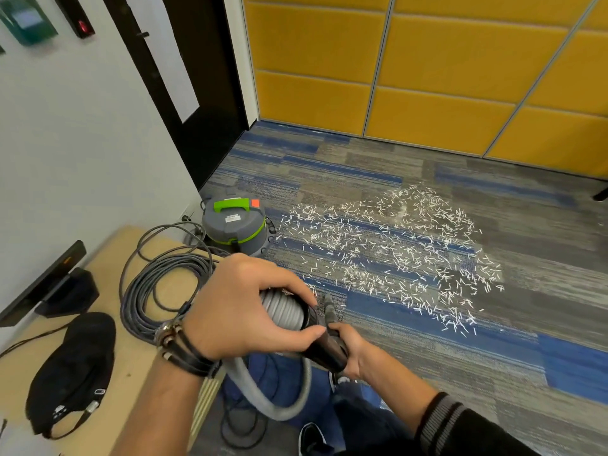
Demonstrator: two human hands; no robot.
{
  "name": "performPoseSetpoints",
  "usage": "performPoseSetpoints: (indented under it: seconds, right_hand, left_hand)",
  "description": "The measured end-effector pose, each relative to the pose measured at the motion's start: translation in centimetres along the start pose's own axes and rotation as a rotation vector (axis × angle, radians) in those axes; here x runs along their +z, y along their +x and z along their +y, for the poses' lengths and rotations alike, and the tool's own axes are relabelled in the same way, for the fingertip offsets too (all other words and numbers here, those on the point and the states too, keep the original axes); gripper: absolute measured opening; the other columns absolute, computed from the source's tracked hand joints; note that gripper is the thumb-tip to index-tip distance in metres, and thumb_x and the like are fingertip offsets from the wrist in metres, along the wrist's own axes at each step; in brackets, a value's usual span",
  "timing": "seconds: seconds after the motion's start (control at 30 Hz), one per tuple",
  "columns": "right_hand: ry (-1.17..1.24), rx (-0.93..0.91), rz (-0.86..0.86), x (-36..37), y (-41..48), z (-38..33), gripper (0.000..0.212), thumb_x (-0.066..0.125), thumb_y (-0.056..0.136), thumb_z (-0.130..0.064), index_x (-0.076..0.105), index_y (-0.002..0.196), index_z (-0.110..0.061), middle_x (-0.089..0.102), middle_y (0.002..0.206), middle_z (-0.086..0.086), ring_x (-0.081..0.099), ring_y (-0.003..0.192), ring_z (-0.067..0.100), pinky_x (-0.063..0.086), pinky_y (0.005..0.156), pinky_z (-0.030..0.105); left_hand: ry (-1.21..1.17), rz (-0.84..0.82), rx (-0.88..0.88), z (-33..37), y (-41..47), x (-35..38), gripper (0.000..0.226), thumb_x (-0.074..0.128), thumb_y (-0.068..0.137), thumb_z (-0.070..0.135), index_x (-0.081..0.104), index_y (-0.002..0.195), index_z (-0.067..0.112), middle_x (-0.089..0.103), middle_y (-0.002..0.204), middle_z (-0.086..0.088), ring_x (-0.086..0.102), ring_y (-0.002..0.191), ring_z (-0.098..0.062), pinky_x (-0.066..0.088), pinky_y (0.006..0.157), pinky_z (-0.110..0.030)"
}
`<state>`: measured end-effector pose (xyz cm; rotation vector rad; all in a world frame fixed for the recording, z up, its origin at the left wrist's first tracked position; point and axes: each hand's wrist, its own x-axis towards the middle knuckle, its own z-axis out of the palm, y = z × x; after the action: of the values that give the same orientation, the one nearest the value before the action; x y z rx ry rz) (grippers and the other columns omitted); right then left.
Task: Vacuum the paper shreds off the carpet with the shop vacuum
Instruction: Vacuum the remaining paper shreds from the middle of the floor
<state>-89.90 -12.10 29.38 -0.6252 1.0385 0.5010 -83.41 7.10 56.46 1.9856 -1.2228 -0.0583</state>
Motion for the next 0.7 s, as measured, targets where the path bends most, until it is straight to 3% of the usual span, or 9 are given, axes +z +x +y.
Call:
performPoseSetpoints:
  seconds: [0.07, 0.2, 0.27, 0.37, 0.47, 0.5, 0.57, 0.6, 0.7]
  right_hand:
    - [0.018, 0.014, 0.01, -0.7, 0.0, 0.4, 0.037, 0.038, 0.101, -0.034, 0.055, 0.105, -0.002, 0.061, 0.092, 0.021, 0.06, 0.079, 0.033, 0.053, 0.071, 0.039]
    - [0.01, 0.007, 0.022, -2.4, -0.4, 0.0, 0.028, 0.04, 0.1, -0.033, 0.052, 0.1, -0.007, 0.055, 0.084, 0.016, 0.057, 0.068, 0.029, 0.055, 0.049, 0.032]
    - [0.002, -0.016, 0.025, -2.8, -0.3, -0.5, 0.029, 0.04, 0.101, -0.031, 0.05, 0.112, -0.006, 0.056, 0.096, 0.02, 0.059, 0.076, 0.032, 0.059, 0.056, 0.037]
    - [-0.038, 0.006, -0.017, -2.0, -0.4, -0.8, 0.038, 0.04, 0.101, -0.034, 0.052, 0.119, -0.004, 0.055, 0.113, 0.021, 0.061, 0.086, 0.033, 0.055, 0.079, 0.042]
    - [-0.095, 0.005, -0.045, 0.3, -0.7, -1.4, 0.037, 0.045, 0.099, -0.033, 0.058, 0.114, -0.001, 0.063, 0.104, 0.02, 0.063, 0.085, 0.033, 0.059, 0.072, 0.042]
    - [-0.153, -0.012, -0.068, 1.1, -0.3, -1.7, 0.04, 0.048, 0.097, -0.032, 0.06, 0.116, 0.001, 0.065, 0.107, 0.021, 0.064, 0.093, 0.034, 0.059, 0.078, 0.044]
    - [-0.237, -0.04, -0.09, 1.4, 3.0, -2.2, 0.059, 0.057, 0.09, -0.032, 0.052, 0.137, 0.001, 0.057, 0.134, 0.023, 0.056, 0.122, 0.039, 0.045, 0.104, 0.055]
    - [-0.24, -0.035, -0.132, 1.3, 5.0, -2.4, 0.065, 0.059, 0.087, -0.033, 0.047, 0.144, -0.003, 0.051, 0.142, 0.023, 0.05, 0.13, 0.039, 0.04, 0.107, 0.058]
    - [-0.29, 0.001, -0.1, 1.9, 5.0, -1.7, 0.056, 0.053, 0.09, -0.033, 0.054, 0.137, -0.002, 0.059, 0.13, 0.026, 0.059, 0.119, 0.04, 0.051, 0.095, 0.054]
  left_hand:
    - [-0.034, -0.022, -0.009, 0.0, 0.4, -0.6, 0.025, 0.096, 0.063, 0.037, 0.081, 0.082, 0.029, 0.075, 0.08, 0.023, 0.071, 0.075, 0.004, 0.055, 0.072, -0.018]
    - [-0.042, 0.001, -0.001, 0.4, 0.4, -0.5, 0.025, 0.096, 0.065, 0.035, 0.082, 0.083, 0.027, 0.076, 0.08, 0.019, 0.072, 0.075, 0.002, 0.057, 0.071, -0.025]
    - [-0.007, 0.04, 0.017, 0.7, 0.0, -0.3, 0.025, 0.098, 0.065, 0.033, 0.081, 0.083, 0.027, 0.075, 0.08, 0.021, 0.071, 0.074, 0.003, 0.056, 0.072, -0.023]
    - [0.021, 0.09, 0.034, 0.9, -0.5, -0.7, 0.025, 0.098, 0.066, 0.033, 0.082, 0.083, 0.027, 0.075, 0.081, 0.021, 0.071, 0.072, 0.0, 0.057, 0.07, -0.028]
    - [0.064, 0.109, 0.055, 1.2, -0.7, -1.1, 0.025, 0.096, 0.067, 0.036, 0.082, 0.086, 0.027, 0.076, 0.084, 0.02, 0.072, 0.073, -0.003, 0.058, 0.069, -0.031]
    - [0.09, 0.104, 0.063, 1.4, -0.7, -1.0, 0.025, 0.095, 0.068, 0.038, 0.082, 0.087, 0.027, 0.076, 0.085, 0.02, 0.071, 0.073, -0.003, 0.058, 0.07, -0.031]
    - [0.137, 0.082, 0.062, 1.5, -0.7, -0.3, 0.025, 0.092, 0.069, 0.043, 0.082, 0.087, 0.028, 0.076, 0.085, 0.019, 0.07, 0.073, -0.003, 0.058, 0.069, -0.03]
    - [0.154, 0.068, 0.056, 1.5, -0.6, 0.1, 0.025, 0.091, 0.069, 0.044, 0.081, 0.086, 0.029, 0.076, 0.084, 0.019, 0.07, 0.073, -0.003, 0.057, 0.069, -0.03]
    - [0.145, 0.039, 0.027, 1.1, -0.7, 1.0, 0.024, 0.091, 0.067, 0.042, 0.08, 0.084, 0.029, 0.076, 0.082, 0.019, 0.068, 0.072, -0.002, 0.056, 0.069, -0.029]
